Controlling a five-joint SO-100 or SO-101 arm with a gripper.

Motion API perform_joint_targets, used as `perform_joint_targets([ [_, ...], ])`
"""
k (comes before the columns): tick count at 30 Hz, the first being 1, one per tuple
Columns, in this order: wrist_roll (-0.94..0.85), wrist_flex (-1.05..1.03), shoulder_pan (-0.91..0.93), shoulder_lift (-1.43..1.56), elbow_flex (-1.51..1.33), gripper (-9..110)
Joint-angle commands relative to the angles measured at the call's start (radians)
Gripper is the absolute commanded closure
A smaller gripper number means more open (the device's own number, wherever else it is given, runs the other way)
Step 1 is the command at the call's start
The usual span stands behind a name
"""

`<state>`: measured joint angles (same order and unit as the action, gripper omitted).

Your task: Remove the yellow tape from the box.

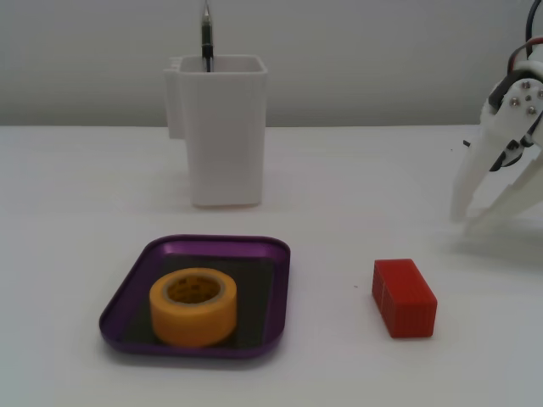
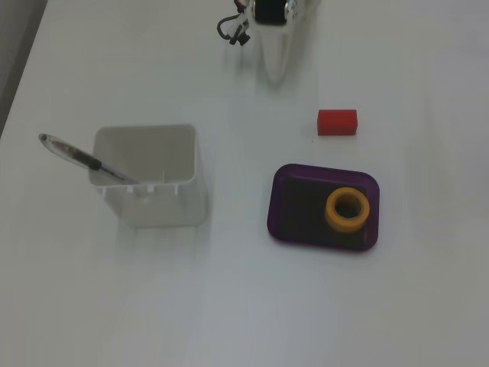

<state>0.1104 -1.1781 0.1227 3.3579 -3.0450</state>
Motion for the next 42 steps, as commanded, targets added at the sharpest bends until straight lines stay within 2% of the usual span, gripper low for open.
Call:
perform_joint_targets([
  [1, -0.006, 0.017, -0.003, 0.054, -0.006, 102],
  [18, -0.006, 0.020, 0.003, 0.054, 0.008, 102],
  [29, -0.009, 0.077, 0.012, 0.038, 0.321, 102],
  [31, -0.058, 0.075, 0.011, 0.034, 0.356, 102],
  [35, -0.270, 0.066, 0.011, -0.064, 0.408, 100],
  [42, -0.486, 0.012, -0.002, -0.535, 0.627, 99],
])
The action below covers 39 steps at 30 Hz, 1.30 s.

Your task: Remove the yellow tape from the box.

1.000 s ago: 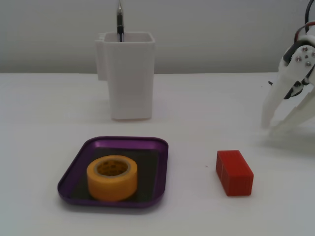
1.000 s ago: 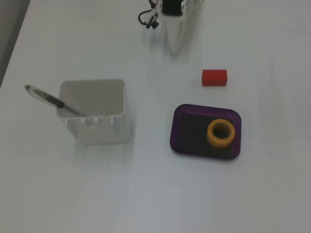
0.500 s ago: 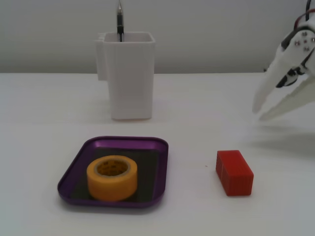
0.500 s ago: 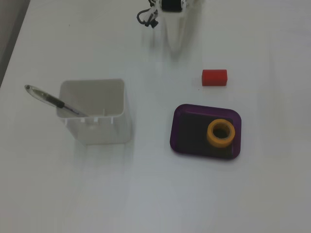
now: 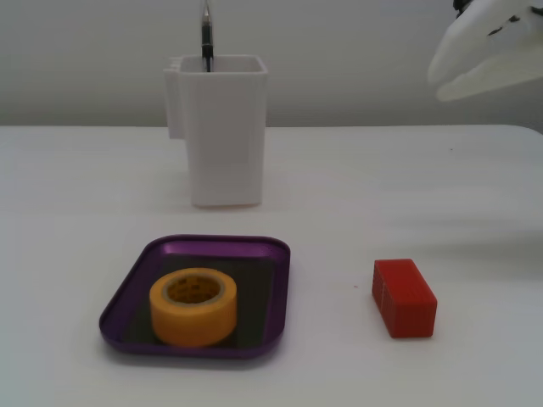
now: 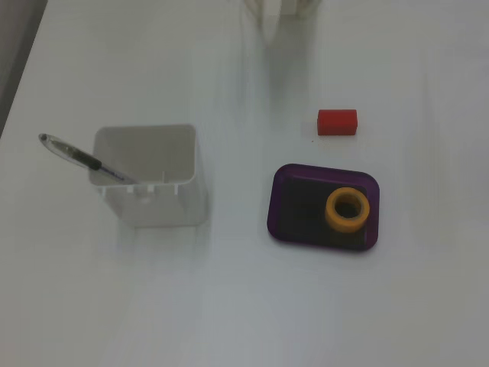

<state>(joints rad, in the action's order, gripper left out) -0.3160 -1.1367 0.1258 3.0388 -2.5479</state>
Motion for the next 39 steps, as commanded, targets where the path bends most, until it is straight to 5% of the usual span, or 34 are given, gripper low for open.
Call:
perform_joint_targets([
  [1, -0.067, -0.041, -0.005, -0.299, 0.184, 99],
  [14, -0.066, -0.100, -0.067, -1.120, 0.831, 90],
  [39, -0.011, -0.109, -0.189, -1.890, 1.559, 90],
])
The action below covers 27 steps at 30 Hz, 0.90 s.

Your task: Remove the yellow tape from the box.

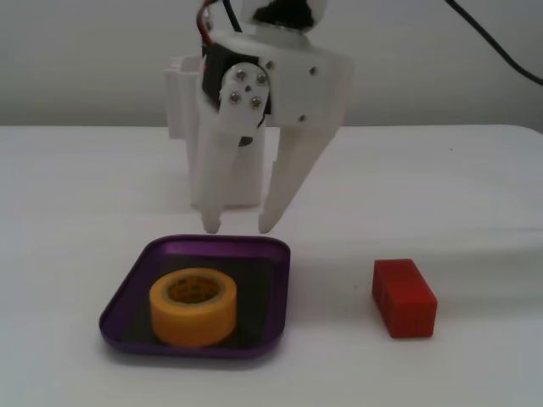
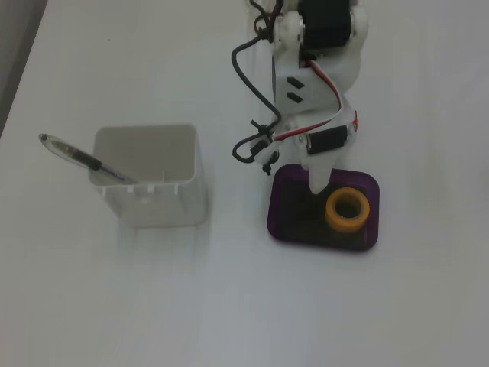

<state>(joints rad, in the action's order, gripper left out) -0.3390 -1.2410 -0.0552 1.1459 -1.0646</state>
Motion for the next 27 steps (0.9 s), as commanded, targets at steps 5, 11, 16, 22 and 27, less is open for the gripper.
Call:
perform_joint_targets([
  [5, 0.011, -0.005, -0.077, -0.023, 0.086, 90],
  [11, 0.011, -0.002, -0.132, -0.025, 0.086, 90],
  [16, 0.006, 0.009, -0.135, -0.028, 0.086, 89],
  [22, 0.000, 0.011, -0.133, -0.029, 0.084, 89],
  [27, 0.003, 0.067, -0.133, -0.029, 0.071, 89],
])
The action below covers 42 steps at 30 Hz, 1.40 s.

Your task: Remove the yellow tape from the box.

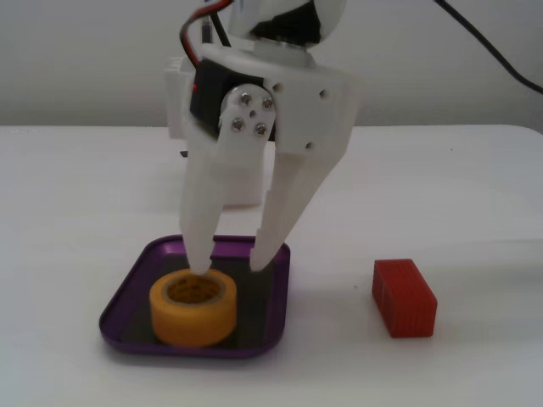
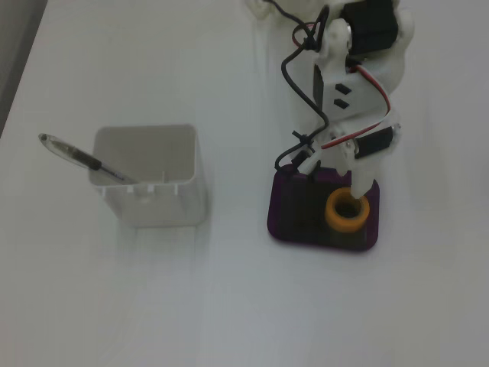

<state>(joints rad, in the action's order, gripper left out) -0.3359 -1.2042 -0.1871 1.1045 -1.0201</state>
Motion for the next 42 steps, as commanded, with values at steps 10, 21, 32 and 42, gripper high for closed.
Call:
perform_joint_targets([
  [10, -0.002, 0.054, 0.000, 0.012, 0.026, 89],
  [21, 0.005, 0.046, -0.002, -0.103, 0.040, 89],
  [32, 0.006, 0.055, -0.005, -0.098, 0.041, 102],
  [42, 0.008, -0.187, -0.006, 0.061, 0.301, 102],
])
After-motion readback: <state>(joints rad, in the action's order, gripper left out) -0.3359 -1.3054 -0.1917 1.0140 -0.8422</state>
